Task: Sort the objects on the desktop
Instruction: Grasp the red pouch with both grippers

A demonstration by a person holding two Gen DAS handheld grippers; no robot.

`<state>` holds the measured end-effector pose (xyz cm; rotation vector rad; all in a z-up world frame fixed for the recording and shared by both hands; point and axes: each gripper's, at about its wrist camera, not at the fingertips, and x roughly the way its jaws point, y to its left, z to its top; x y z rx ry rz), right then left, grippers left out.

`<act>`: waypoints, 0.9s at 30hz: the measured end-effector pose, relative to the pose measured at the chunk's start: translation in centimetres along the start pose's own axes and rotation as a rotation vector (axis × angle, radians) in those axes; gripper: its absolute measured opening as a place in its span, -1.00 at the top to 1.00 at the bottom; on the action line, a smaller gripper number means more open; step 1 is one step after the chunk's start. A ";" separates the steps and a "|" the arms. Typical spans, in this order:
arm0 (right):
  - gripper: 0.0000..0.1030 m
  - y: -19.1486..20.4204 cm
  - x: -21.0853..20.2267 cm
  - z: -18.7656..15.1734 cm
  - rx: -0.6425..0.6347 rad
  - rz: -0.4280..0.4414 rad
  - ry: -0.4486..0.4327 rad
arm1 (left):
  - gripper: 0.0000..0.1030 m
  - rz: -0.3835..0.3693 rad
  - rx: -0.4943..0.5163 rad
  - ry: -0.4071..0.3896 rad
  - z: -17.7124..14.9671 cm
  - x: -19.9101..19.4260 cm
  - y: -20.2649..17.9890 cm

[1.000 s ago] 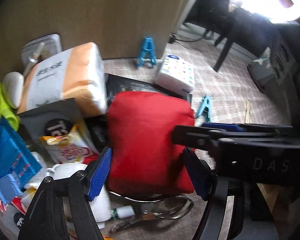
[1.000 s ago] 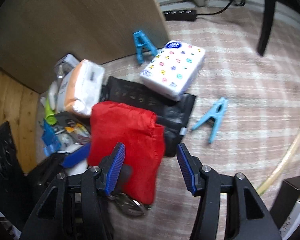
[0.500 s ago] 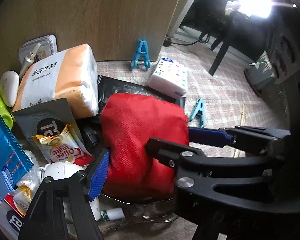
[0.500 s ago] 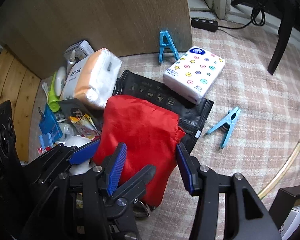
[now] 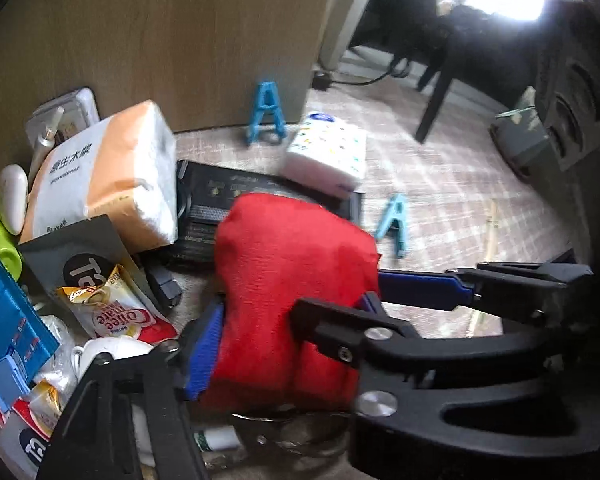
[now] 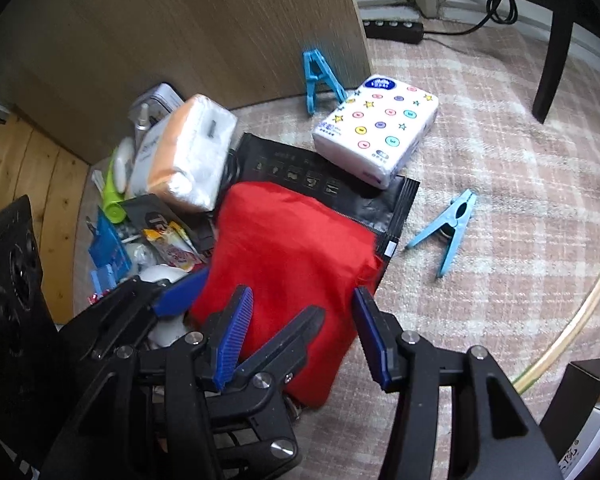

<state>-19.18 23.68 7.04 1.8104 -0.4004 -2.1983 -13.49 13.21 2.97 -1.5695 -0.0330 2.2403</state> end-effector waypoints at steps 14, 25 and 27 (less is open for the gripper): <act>-0.02 -5.0 -3.1 -3.1 0.132 -0.002 -0.033 | -0.17 0.011 0.073 0.063 -0.6 0.7 -3.6; 0.13 -8.8 -3.0 -5.5 0.315 0.106 -0.022 | -0.18 0.014 0.100 0.055 -1.4 0.8 -4.1; 0.13 -8.3 -3.2 -5.1 0.295 0.123 -0.026 | -0.17 0.001 0.098 0.055 -1.5 0.6 -3.7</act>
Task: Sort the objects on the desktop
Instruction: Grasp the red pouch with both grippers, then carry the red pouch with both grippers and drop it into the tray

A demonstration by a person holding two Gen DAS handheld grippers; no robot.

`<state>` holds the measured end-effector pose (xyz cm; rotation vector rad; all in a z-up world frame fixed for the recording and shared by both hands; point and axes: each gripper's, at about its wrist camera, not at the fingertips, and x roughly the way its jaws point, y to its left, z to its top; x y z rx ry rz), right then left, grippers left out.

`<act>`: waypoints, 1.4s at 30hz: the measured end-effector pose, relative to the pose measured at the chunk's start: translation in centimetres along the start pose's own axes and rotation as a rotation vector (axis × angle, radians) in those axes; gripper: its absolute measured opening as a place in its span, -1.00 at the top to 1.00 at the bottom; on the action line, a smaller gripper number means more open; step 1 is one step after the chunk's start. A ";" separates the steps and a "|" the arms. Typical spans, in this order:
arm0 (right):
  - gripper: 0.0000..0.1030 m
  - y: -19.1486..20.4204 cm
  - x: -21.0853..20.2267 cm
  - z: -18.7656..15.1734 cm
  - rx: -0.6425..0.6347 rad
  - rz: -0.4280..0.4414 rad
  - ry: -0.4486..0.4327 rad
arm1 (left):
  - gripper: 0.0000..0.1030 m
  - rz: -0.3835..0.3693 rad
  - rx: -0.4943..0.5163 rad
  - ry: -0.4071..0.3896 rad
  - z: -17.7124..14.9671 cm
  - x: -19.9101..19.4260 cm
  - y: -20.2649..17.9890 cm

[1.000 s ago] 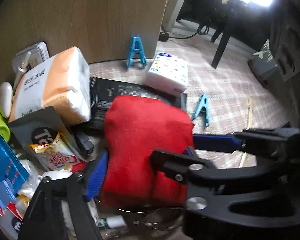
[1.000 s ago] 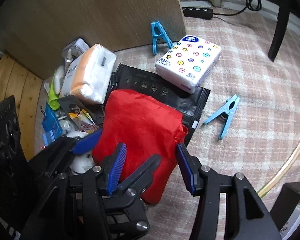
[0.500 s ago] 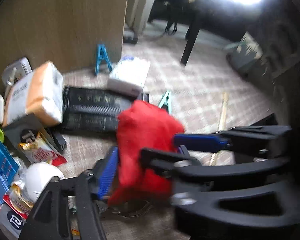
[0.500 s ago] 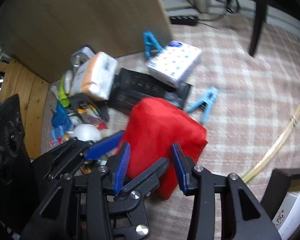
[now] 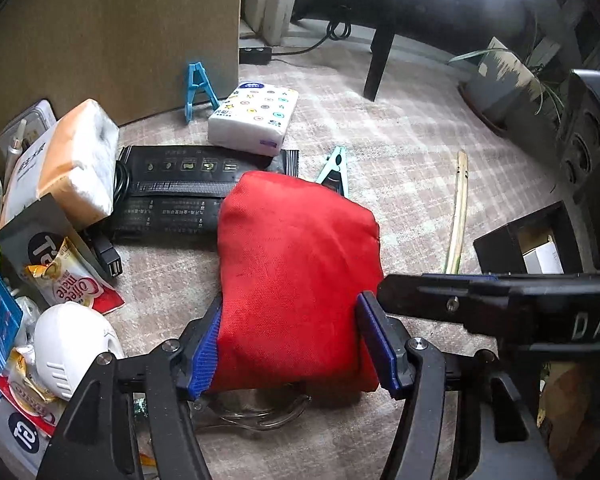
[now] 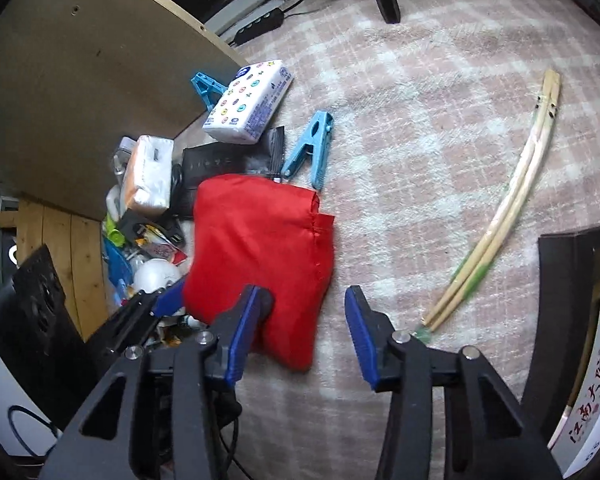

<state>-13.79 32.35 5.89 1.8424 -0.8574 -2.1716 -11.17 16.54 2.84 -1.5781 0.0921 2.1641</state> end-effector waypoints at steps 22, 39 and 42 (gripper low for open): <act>0.02 -0.3 2.6 0.4 -0.011 -0.054 0.100 | -0.26 -0.058 -0.023 0.037 -0.6 0.9 -0.3; -0.08 -0.1 -2.0 -1.4 -0.076 -0.018 0.003 | -0.21 -0.111 0.022 -0.025 -0.9 -2.5 -4.1; -0.08 -2.0 -5.0 -2.8 -0.067 -0.018 -0.032 | -0.20 -0.140 0.063 -0.033 -1.3 -3.7 -7.1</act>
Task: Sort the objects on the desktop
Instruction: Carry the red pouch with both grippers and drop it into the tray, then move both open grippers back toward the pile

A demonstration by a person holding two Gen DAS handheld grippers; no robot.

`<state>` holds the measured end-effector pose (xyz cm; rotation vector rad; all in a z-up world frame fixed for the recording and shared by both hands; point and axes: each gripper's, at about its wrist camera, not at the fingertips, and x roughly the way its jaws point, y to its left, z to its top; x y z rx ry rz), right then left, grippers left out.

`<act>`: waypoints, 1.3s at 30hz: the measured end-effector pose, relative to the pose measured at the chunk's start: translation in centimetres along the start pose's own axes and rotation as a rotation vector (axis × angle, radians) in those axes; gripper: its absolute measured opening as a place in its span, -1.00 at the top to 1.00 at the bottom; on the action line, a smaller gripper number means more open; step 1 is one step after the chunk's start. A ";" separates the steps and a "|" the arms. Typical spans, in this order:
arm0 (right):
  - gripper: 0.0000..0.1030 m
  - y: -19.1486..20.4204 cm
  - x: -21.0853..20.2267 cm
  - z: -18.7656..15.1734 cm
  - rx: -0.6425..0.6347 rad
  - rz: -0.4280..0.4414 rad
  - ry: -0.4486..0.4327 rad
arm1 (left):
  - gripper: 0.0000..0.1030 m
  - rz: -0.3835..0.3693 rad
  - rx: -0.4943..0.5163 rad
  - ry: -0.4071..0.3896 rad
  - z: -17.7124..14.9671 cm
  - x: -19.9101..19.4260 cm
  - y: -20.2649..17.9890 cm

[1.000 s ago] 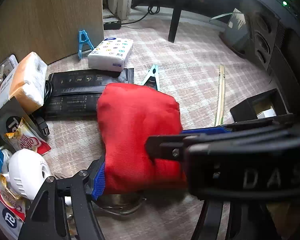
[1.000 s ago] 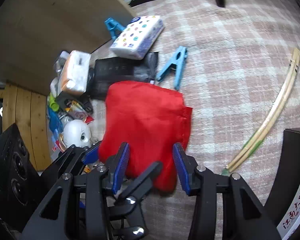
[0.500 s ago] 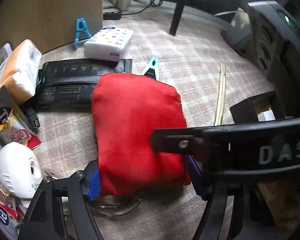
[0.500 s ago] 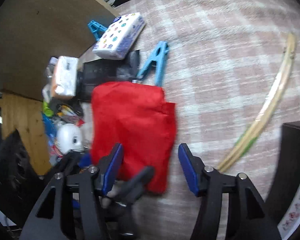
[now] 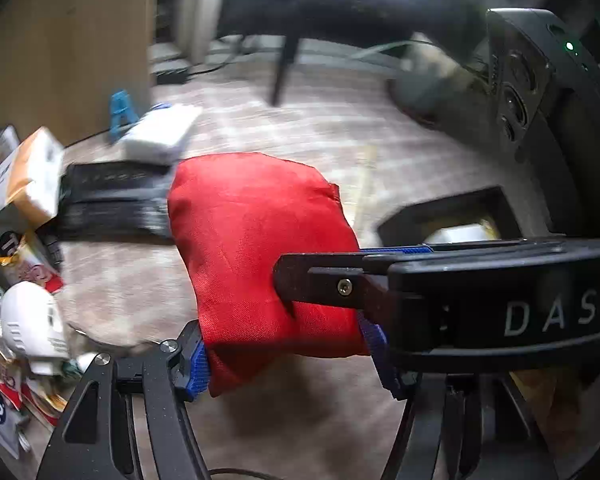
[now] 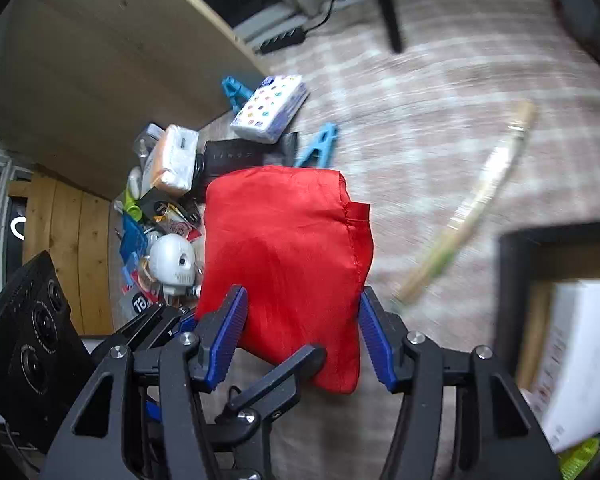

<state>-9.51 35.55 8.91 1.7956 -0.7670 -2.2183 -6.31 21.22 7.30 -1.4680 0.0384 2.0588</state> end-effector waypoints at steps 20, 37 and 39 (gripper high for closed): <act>-0.07 -19.1 -18.3 -13.4 0.265 -0.131 -0.224 | -0.14 -0.174 0.375 0.097 -4.3 2.6 -26.0; -0.07 -18.0 -20.2 -14.5 0.179 -0.209 -0.263 | 0.04 -0.100 0.353 0.061 -5.7 0.3 -25.2; -0.07 -16.5 -19.2 -13.8 0.133 -0.211 -0.252 | 0.04 -0.080 0.332 0.052 -5.4 0.1 -23.7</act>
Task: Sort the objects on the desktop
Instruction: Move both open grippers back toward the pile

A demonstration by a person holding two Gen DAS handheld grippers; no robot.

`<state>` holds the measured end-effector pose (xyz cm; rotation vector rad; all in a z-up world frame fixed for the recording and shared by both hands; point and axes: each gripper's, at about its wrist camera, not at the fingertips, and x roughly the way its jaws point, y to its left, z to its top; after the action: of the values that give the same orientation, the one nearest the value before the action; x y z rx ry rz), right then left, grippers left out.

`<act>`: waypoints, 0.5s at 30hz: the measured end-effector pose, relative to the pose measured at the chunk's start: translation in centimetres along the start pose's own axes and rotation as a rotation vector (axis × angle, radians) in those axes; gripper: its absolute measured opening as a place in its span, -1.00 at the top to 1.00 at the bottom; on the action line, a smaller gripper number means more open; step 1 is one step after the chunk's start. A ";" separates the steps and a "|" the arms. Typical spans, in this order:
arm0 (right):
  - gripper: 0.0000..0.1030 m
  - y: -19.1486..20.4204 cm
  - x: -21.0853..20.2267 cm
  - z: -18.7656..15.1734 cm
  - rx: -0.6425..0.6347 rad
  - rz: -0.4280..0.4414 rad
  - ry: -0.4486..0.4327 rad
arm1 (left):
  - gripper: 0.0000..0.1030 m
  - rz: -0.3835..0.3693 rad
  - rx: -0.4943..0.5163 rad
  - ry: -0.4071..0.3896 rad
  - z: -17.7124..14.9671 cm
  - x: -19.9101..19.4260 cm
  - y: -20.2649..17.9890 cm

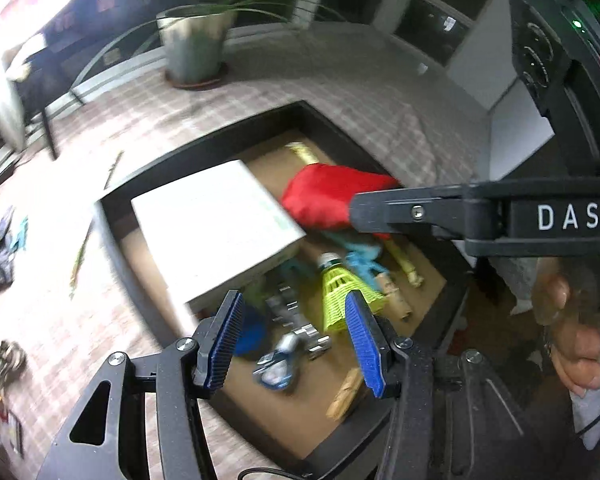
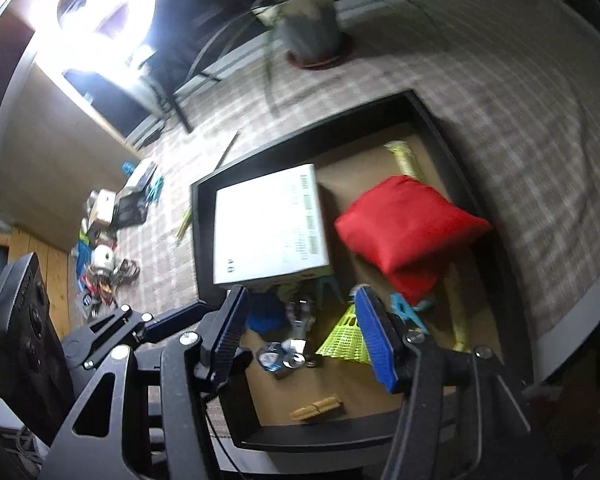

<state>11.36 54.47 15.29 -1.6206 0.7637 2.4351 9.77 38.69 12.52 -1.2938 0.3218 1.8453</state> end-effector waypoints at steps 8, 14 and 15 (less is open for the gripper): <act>-0.07 9.0 4.3 1.1 -0.227 0.017 0.042 | 0.04 0.126 -0.169 -0.013 -3.7 -3.2 9.6; -0.07 17.3 8.5 1.6 -0.445 0.045 0.101 | 0.04 0.237 -0.305 -0.009 -7.9 -5.7 17.4; -0.07 18.6 9.3 1.6 -0.471 0.044 0.112 | 0.04 0.253 -0.325 -0.008 -8.6 -6.1 18.5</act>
<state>-0.71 37.47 13.87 -1.9210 0.2428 2.7208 2.19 18.98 9.58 -1.5190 0.1920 2.1842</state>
